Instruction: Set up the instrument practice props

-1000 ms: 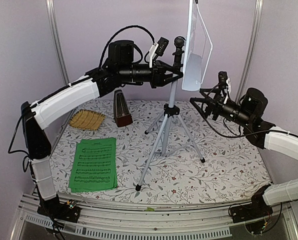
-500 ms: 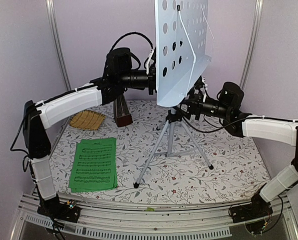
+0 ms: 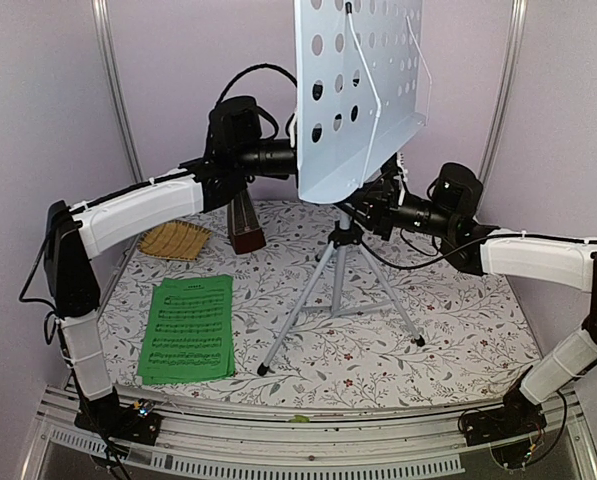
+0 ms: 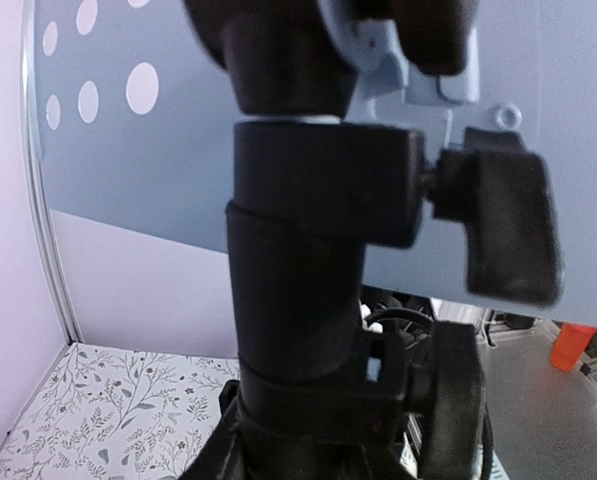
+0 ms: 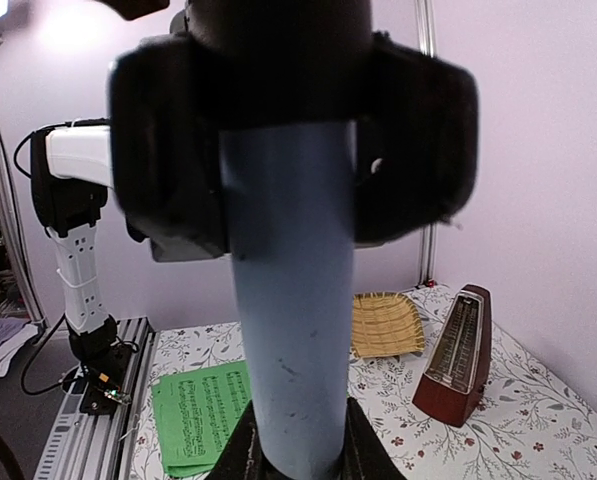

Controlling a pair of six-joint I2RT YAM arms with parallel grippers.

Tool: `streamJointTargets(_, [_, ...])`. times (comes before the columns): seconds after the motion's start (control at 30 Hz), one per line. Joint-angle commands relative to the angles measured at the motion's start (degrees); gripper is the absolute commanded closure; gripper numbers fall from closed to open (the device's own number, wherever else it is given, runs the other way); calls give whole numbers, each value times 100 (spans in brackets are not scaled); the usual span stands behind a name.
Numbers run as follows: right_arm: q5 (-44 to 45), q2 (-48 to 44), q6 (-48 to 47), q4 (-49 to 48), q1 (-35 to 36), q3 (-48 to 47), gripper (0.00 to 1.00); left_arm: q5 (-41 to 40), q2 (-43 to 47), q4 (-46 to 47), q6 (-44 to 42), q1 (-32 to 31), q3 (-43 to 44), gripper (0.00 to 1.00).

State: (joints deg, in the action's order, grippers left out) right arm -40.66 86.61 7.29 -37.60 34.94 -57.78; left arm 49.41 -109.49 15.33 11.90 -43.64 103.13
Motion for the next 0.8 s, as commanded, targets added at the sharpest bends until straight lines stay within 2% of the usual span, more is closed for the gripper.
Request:
streamJointTargets(0.0, [1136, -477, 50, 105, -19, 103, 100, -484, 660, 790, 66, 75, 45, 62])
streamJointTargets(0.03, [1396, -586, -3, 109, -1, 122, 100, -751, 700, 772, 63, 78, -37, 54])
streamJointTargets(0.1, [1852, -743, -127, 113, 60, 168, 100, -1230, 838, 795, 68, 82, -304, 44])
streamJointTargets(0.23, [2759, -933, -266, 107, 147, 168, 100, -2329, 1162, 869, 156, 75, -934, 37])
streamJointTargets(0.43, [4273, -939, -436, 176, 573, 11, 100, -3530, 1530, 932, 547, 38, -1912, 36])
streamJointTargets(0.67, [5664, -772, -8, 87, 827, -102, 100, -4918, 1934, 1438, 1096, -222, -3317, 37])
streamJointTargets(0.77, [6007, -702, 49, 108, 884, -180, 100, -5117, 2120, 1709, 1211, -229, -3797, 35])
